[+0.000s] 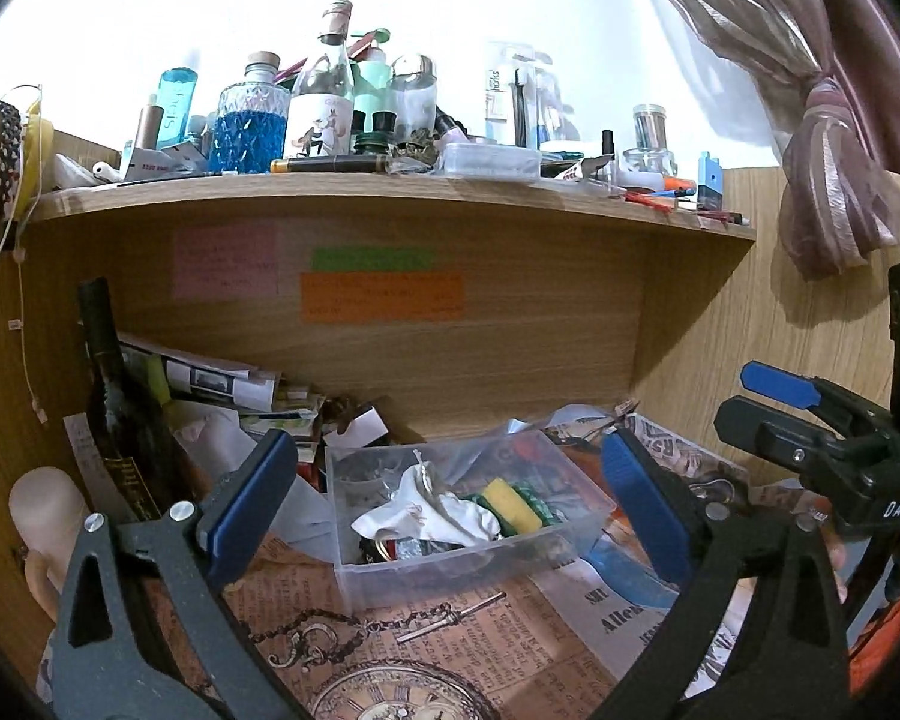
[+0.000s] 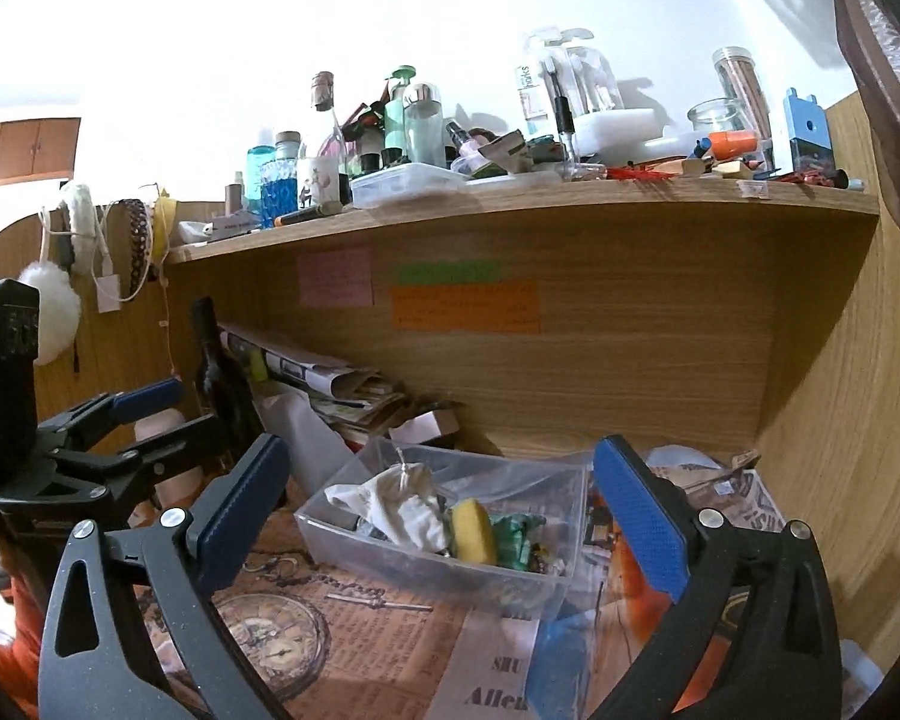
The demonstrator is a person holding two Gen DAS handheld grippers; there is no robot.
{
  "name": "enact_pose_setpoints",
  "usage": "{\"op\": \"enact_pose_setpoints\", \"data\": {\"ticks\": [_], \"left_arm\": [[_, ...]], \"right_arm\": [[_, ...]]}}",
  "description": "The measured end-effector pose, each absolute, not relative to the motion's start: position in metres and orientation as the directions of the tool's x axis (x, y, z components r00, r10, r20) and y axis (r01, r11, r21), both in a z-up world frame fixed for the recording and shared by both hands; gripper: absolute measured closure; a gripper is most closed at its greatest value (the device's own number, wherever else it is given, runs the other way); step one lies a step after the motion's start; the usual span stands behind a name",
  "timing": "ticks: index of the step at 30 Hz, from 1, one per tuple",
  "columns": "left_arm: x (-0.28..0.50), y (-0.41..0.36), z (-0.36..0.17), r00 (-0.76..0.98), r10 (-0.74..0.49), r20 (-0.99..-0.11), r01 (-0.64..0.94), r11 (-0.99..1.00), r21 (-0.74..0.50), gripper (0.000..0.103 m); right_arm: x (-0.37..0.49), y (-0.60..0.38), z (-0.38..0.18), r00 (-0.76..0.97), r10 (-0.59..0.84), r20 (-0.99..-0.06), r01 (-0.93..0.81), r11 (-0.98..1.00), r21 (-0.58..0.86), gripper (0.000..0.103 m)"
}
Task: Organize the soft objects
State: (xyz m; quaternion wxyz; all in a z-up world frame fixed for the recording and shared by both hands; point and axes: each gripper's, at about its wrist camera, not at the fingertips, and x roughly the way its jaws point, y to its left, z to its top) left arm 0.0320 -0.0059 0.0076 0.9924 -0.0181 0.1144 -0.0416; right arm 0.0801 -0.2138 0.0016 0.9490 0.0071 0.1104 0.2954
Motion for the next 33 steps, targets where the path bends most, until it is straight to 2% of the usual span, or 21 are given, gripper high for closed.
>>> {"op": "enact_pose_setpoints", "data": {"ticks": [33], "left_arm": [[0.0339,-0.0093,0.0065,0.973,-0.062,-0.224,0.054,0.998,-0.040,0.000]], "right_arm": [[0.0788,-0.2078,0.0003,0.788,0.582,-0.201,-0.579,0.811,0.079,0.000]]}}
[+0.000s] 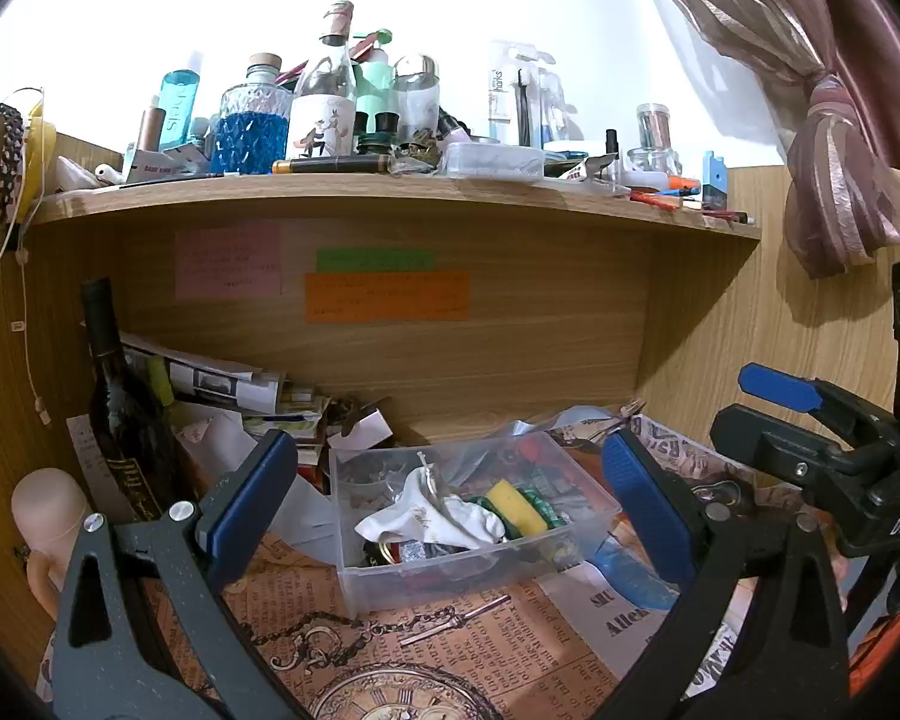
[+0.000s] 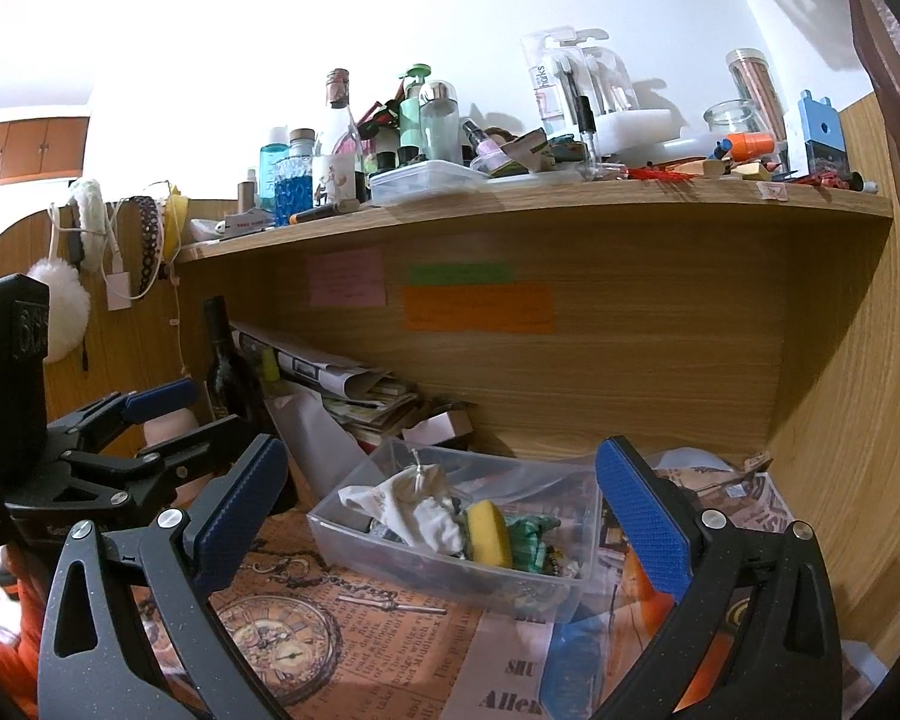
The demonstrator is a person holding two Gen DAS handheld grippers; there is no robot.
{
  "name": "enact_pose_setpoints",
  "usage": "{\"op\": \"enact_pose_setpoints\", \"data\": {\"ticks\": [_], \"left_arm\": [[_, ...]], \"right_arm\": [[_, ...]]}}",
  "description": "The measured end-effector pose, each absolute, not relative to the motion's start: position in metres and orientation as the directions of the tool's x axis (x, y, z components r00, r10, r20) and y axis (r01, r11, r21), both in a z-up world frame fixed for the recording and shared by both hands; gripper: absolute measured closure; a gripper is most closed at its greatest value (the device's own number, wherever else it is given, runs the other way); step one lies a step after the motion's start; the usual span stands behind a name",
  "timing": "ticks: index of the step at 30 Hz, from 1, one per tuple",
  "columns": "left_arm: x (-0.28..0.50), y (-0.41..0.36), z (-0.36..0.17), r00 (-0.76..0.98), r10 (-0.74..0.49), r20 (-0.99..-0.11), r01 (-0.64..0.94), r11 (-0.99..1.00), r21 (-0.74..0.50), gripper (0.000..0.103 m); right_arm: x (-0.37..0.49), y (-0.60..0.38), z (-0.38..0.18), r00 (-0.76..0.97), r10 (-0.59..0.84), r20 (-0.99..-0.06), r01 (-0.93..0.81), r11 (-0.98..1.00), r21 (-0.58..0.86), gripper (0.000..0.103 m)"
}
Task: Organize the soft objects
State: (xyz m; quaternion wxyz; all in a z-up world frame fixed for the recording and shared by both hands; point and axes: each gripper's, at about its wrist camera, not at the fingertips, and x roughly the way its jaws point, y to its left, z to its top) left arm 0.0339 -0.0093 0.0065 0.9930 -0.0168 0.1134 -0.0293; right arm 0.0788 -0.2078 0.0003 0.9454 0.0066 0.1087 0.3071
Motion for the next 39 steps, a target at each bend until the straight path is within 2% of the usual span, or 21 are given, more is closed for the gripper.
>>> {"op": "enact_pose_setpoints", "data": {"ticks": [39], "left_arm": [[0.0429,-0.0044,0.0027,0.958,-0.107,-0.265,0.091,0.993,-0.071,0.000]], "right_arm": [[0.0807,-0.2053,-0.0025,0.792,0.574,-0.210,-0.572,0.817,0.078,0.000]]}}
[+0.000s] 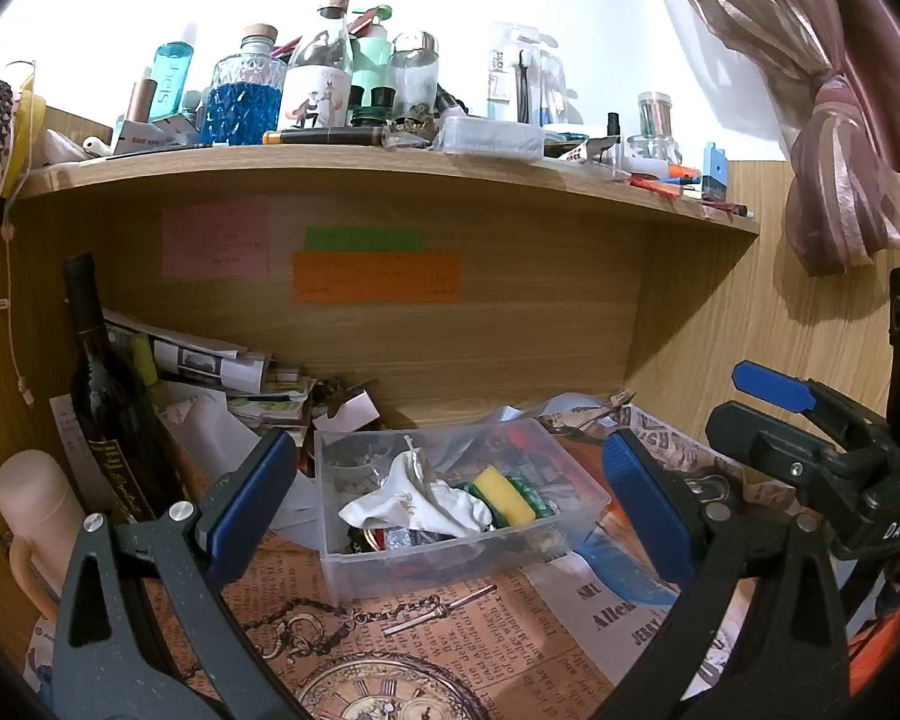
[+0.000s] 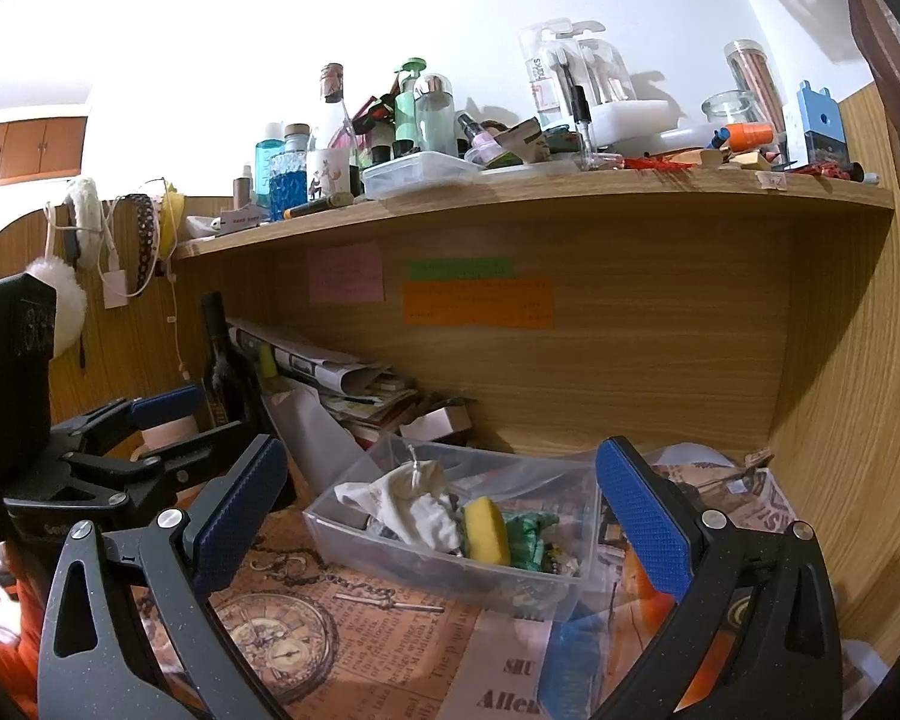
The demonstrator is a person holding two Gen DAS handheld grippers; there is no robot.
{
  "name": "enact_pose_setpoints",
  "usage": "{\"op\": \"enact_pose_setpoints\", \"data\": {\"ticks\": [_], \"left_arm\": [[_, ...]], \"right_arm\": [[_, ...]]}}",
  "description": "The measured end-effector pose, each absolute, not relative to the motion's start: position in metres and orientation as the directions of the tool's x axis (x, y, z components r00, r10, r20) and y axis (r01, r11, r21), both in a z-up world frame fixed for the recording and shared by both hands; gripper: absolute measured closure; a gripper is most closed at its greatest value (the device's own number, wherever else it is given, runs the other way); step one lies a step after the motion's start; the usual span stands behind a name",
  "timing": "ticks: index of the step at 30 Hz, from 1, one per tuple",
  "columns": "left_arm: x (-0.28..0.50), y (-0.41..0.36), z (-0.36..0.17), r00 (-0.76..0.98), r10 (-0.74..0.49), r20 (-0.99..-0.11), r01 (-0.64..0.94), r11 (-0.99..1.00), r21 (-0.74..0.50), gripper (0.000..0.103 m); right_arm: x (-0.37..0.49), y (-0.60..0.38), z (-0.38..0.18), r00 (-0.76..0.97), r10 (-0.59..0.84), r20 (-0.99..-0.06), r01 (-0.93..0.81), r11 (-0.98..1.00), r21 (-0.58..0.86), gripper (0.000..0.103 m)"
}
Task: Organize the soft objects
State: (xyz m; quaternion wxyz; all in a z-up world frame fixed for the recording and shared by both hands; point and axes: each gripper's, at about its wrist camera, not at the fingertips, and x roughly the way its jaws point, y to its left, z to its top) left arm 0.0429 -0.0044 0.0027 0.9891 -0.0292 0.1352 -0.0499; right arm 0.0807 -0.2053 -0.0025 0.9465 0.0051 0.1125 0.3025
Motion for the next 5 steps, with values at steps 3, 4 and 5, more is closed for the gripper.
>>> {"op": "enact_pose_setpoints", "data": {"ticks": [3,4,5], "left_arm": [[0.0440,-0.0032,0.0018,0.959,-0.105,-0.265,0.089,0.993,-0.071,0.000],[0.0441,-0.0028,0.0011,0.958,-0.105,-0.267,0.089,0.994,-0.071,0.000],[0.0452,-0.0023,0.0003,0.957,-0.102,-0.271,0.085,0.994,-0.073,0.000]], "right_arm": [[0.0817,-0.2042,-0.0026,0.794,0.569,-0.214,-0.566,0.820,0.080,0.000],[0.0822,-0.2043,-0.0029,0.795,0.567,-0.216,-0.564,0.822,0.082,0.000],[0.0827,-0.2046,-0.0034,0.795,0.566,-0.218,-0.563,0.822,0.085,0.000]]}}
